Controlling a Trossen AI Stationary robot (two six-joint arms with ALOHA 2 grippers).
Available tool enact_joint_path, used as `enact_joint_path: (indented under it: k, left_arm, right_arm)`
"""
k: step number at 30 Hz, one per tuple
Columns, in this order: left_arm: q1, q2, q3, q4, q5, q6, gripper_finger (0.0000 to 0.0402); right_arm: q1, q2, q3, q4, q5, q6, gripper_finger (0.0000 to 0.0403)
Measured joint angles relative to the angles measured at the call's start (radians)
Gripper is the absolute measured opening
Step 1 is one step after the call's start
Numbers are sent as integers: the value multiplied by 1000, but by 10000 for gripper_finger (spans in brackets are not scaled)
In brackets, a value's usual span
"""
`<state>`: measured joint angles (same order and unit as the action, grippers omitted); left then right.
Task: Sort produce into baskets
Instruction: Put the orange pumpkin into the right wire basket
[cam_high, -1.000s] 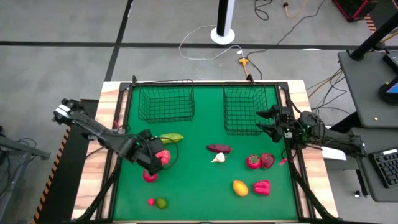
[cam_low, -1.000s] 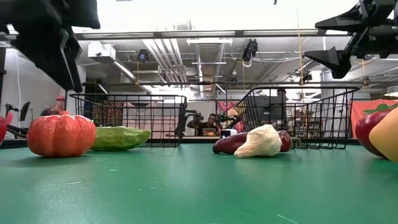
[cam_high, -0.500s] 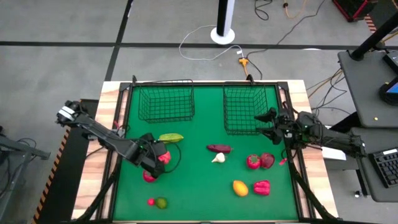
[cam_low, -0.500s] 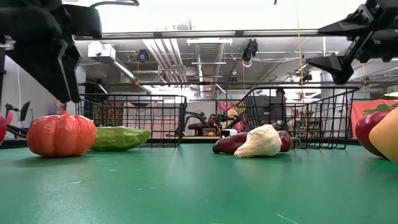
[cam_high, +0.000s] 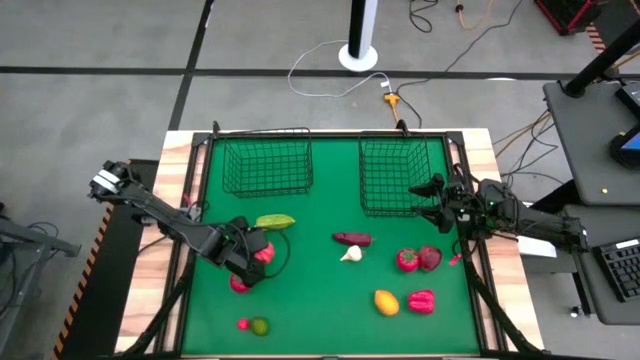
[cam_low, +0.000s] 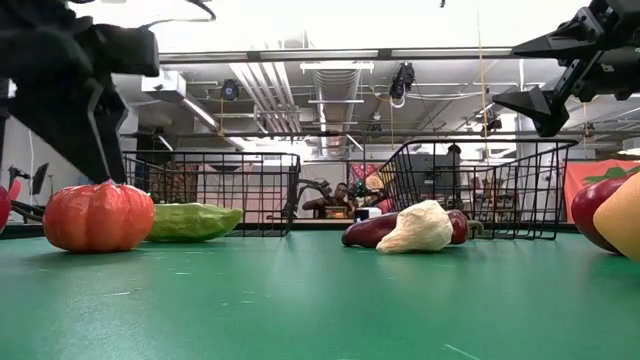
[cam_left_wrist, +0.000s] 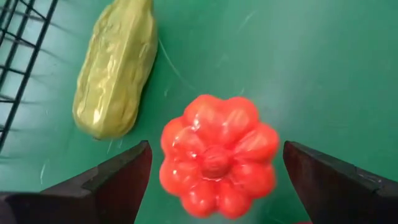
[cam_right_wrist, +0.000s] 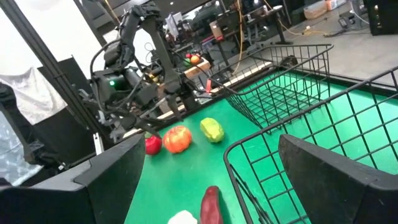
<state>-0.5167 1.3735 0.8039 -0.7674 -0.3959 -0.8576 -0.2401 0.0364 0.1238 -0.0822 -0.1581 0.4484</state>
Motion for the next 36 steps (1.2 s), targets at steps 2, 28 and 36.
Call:
enact_joint_path:
  k: [2, 28, 36]
  left_arm:
    - [0, 0, -20, 13, -2, 0, 343]
    - [1, -3, -138, 194, -24, -47, 351]
    - [2, 2, -111, 186, -18, 3, 353]
  right_arm:
    - [0, 0, 0, 0, 0, 0, 359]
    - [0, 0, 0, 1, 0, 16, 359]
    - [0, 0, 0, 2, 0, 16, 359]
